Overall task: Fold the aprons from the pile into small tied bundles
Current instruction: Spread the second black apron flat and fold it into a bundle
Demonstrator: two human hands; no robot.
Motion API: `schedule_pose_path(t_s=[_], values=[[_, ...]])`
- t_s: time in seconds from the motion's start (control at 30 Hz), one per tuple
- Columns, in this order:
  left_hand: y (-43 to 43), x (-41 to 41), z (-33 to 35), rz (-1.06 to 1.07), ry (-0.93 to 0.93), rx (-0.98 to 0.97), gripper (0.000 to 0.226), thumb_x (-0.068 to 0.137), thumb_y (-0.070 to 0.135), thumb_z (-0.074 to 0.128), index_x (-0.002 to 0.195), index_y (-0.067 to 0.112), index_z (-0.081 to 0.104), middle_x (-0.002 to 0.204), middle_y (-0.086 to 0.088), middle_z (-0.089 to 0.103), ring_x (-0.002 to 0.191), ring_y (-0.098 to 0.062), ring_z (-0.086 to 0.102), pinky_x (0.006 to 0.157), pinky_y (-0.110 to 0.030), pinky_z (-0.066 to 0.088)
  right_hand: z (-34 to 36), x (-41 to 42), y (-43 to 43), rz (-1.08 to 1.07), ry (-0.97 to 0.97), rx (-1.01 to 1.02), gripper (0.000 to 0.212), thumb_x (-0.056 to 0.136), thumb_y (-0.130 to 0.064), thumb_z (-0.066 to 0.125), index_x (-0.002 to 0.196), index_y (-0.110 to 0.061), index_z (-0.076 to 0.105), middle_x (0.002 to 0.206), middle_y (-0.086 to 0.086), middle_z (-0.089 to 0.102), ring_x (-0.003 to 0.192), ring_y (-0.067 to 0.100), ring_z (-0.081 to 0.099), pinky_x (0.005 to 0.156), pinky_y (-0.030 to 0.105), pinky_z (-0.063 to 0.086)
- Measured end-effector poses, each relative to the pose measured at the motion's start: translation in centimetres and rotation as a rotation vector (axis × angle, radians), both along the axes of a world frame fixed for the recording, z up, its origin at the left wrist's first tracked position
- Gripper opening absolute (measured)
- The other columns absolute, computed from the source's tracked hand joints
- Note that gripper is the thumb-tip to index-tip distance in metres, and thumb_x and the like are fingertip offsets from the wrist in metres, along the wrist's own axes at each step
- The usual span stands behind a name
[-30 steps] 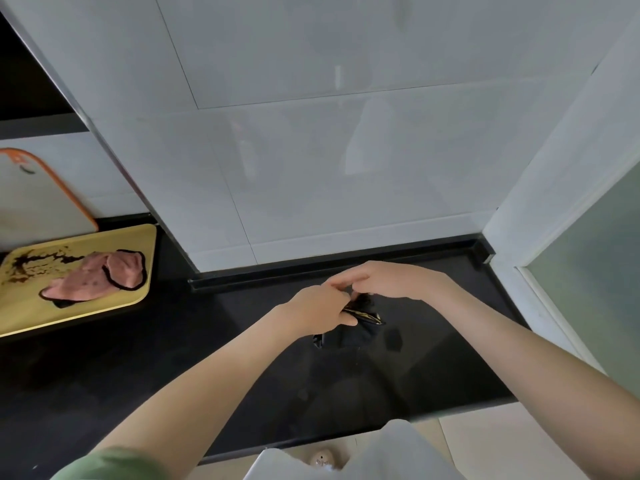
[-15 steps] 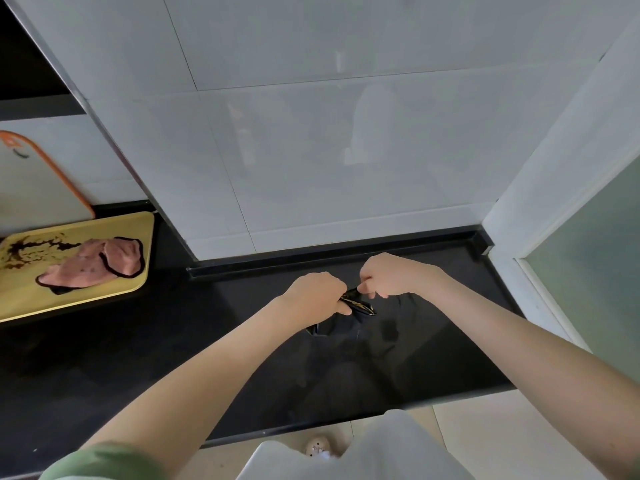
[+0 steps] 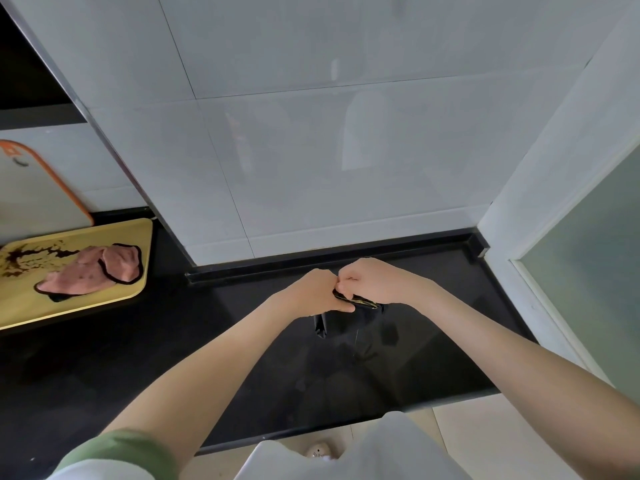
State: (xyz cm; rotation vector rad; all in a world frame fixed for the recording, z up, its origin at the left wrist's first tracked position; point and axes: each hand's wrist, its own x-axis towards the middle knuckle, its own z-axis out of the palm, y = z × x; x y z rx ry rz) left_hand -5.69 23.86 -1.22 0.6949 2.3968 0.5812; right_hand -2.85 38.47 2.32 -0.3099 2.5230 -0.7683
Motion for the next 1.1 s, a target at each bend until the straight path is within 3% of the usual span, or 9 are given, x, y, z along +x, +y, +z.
schedule_pose_path(t_s=[0.17, 0.27, 0.37, 0.53, 0.63, 0.77, 0.87, 1.0, 1.1], values=[[-0.1, 0.0, -0.4, 0.083, 0.121, -0.085, 0.033, 0.091, 0.035, 0.059, 0.096, 0.002, 0.065, 0.091, -0.011, 0.066, 0.078, -0.019, 0.058, 0.071, -0.034, 0.046, 3.5, 0.5, -0.1, -0.073, -0.005, -0.139, 0.025, 0.099, -0.028, 0.043, 0.087, -0.02, 0.064, 0.066, -0.006, 0.051, 0.056, 0.003, 0.043, 0.059, 0.02, 0.032], [0.0, 0.8, -0.2, -0.161, 0.41, -0.342, 0.037, 0.097, 0.042, 0.049, 0.109, 0.009, 0.061, 0.104, -0.005, 0.061, 0.096, -0.021, 0.057, 0.073, -0.028, 0.039, 5.4, -0.1, 0.4, -0.042, -0.02, -0.08, 0.024, 0.094, -0.017, 0.045, 0.09, -0.017, 0.068, 0.072, -0.007, 0.05, 0.065, 0.007, 0.045, 0.06, 0.022, 0.031], [0.3, 1.3, 0.0, -0.358, 0.596, -0.39, 0.041, 0.1, 0.044, 0.039, 0.113, 0.011, 0.059, 0.109, -0.001, 0.058, 0.102, -0.019, 0.05, 0.077, -0.027, 0.031, 5.7, -0.5, 1.2, 0.023, -0.005, 0.031, 0.026, 0.094, -0.011, 0.043, 0.093, -0.023, 0.067, 0.08, -0.013, 0.056, 0.074, 0.002, 0.051, 0.063, 0.019, 0.034], [0.2, 1.9, 0.4, -0.336, 0.511, -0.223, 0.03, 0.098, 0.029, 0.052, 0.118, 0.008, 0.043, 0.1, -0.006, 0.055, 0.092, -0.02, 0.05, 0.078, -0.03, 0.043, 4.5, -1.9, 3.3, -0.004, 0.049, 0.14, 0.02, 0.095, -0.015, 0.047, 0.085, -0.025, 0.061, 0.088, -0.01, 0.063, 0.087, 0.011, 0.057, 0.067, 0.021, 0.04], [-0.2, 2.6, 0.5, -0.296, 0.473, -0.081, 0.036, 0.094, 0.011, 0.056, 0.12, 0.008, 0.031, 0.089, -0.005, 0.053, 0.081, -0.018, 0.049, 0.071, -0.032, 0.047, 3.7, -2.8, 3.9, -0.03, 0.093, 0.155, 0.019, 0.097, -0.018, 0.049, 0.083, -0.025, 0.06, 0.1, -0.008, 0.061, 0.097, 0.014, 0.055, 0.083, 0.028, 0.041], [-0.3, 3.5, 0.7, -0.253, 0.409, 0.009, 0.022, 0.101, 0.006, 0.038, 0.121, 0.011, 0.032, 0.097, -0.009, 0.06, 0.091, -0.019, 0.056, 0.081, -0.033, 0.048, 2.5, -3.8, 3.4, -0.044, 0.302, 0.191, 0.018, 0.096, -0.017, 0.05, 0.092, -0.018, 0.068, 0.088, -0.009, 0.039, 0.098, 0.014, 0.039, 0.087, 0.031, 0.025], [-0.2, 3.7, 0.7, -0.313, 0.495, 0.04, 0.045, 0.098, 0.006, 0.048, 0.137, 0.01, 0.027, 0.108, -0.011, 0.058, 0.101, -0.02, 0.056, 0.085, -0.032, 0.049, 1.9, -3.7, 2.3, -0.081, 0.373, 0.151, 0.019, 0.096, -0.017, 0.051, 0.093, -0.018, 0.069, 0.081, -0.014, 0.034, 0.091, 0.011, 0.037, 0.085, 0.03, 0.022], [0.0, 3.2, 0.7, -0.366, 0.617, 0.023, 0.043, 0.097, 0.015, 0.054, 0.135, 0.0, 0.039, 0.118, -0.015, 0.057, 0.109, -0.027, 0.053, 0.086, -0.027, 0.042, 0.9, -2.2, 1.6, -0.158, 0.086, -0.189, 0.027, 0.098, -0.015, 0.048, 0.123, -0.021, 0.054, 0.087, -0.009, 0.063, 0.082, 0.005, 0.059, 0.079, 0.025, 0.045], [-0.1, 2.9, 1.3, -0.322, 0.626, 0.091, 0.041, 0.093, 0.015, 0.06, 0.126, -0.007, 0.05, 0.122, -0.022, 0.059, 0.11, -0.035, 0.055, 0.092, -0.036, 0.043, 0.2, -1.1, 1.7, -0.178, -0.172, -0.314, 0.045, 0.097, -0.011, 0.045, 0.137, -0.028, 0.04, 0.11, -0.007, 0.066, 0.098, 0.006, 0.06, 0.083, 0.018, 0.043]])
